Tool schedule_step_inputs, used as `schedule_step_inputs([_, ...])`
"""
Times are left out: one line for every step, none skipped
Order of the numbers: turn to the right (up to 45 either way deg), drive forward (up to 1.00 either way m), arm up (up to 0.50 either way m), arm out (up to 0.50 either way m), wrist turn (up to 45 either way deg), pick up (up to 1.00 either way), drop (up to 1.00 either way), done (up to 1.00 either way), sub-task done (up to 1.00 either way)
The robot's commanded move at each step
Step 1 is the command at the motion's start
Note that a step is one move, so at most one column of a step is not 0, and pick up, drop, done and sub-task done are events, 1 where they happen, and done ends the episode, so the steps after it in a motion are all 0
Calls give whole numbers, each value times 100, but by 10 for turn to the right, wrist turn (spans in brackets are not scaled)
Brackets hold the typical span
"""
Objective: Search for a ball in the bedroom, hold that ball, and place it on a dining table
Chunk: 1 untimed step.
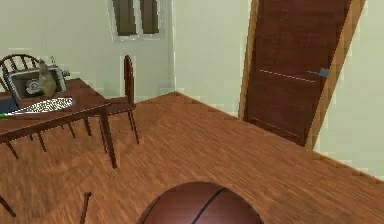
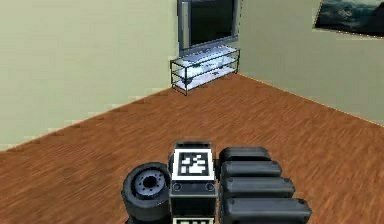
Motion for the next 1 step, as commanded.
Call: schedule_step_inputs([0,100,0,0,0,0,0,0,0])
